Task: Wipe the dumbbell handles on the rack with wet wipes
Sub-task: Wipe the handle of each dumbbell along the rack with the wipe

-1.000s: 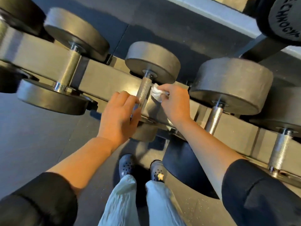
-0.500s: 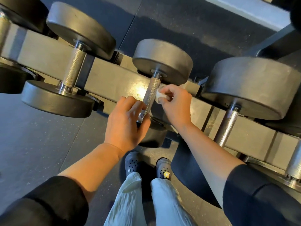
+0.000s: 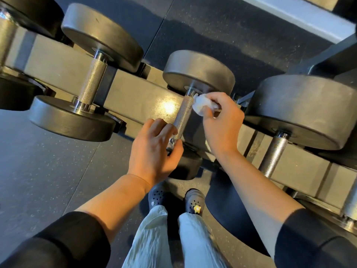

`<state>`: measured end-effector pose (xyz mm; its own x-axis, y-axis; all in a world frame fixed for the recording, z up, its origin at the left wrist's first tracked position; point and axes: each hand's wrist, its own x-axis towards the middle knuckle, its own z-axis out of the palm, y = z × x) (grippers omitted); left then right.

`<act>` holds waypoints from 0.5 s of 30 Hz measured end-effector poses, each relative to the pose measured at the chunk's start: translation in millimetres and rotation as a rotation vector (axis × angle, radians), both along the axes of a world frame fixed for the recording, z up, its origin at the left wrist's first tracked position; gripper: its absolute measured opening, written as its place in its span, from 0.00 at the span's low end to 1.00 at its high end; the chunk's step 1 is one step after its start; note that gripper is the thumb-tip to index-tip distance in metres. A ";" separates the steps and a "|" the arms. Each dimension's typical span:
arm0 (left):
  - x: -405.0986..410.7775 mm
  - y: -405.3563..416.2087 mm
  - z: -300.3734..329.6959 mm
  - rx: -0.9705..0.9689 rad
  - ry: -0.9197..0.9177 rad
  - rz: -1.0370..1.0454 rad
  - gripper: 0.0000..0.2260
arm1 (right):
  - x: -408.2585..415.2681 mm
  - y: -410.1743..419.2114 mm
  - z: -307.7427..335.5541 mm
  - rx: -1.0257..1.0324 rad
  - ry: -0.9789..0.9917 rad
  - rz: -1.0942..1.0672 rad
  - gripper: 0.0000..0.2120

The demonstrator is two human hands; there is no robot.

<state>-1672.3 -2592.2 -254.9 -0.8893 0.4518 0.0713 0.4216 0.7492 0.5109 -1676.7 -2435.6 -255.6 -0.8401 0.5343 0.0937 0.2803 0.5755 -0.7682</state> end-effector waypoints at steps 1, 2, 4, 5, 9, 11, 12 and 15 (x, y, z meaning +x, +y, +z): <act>-0.6 -0.1 -0.6 0.013 0.005 0.001 0.12 | -4.9 -1.4 -1.7 0.007 0.006 0.028 0.10; -1.0 -0.4 -1.8 0.026 0.006 -0.003 0.11 | -8.0 -3.6 -3.8 0.008 0.000 0.067 0.11; -1.0 -1.4 -3.6 0.027 -0.008 -0.011 0.11 | -9.7 -8.7 -8.4 0.021 0.006 0.136 0.11; -1.0 -1.9 -4.1 0.021 -0.017 -0.012 0.11 | -9.5 -10.8 -10.3 0.027 0.012 0.156 0.10; -1.8 -3.2 -4.0 0.037 -0.016 -0.009 0.12 | -2.8 -15.7 -11.1 -0.003 -0.037 0.201 0.09; -0.6 -2.6 -3.3 0.059 -0.008 0.011 0.11 | 3.4 -17.1 -10.0 -0.045 -0.081 0.224 0.10; 0.2 -2.2 -3.6 0.069 -0.007 0.019 0.10 | 7.1 -18.1 -9.3 -0.075 -0.111 0.237 0.11; 1.7 -1.8 -3.7 0.068 -0.026 0.027 0.11 | 17.4 -21.1 -9.6 -0.189 -0.192 0.278 0.12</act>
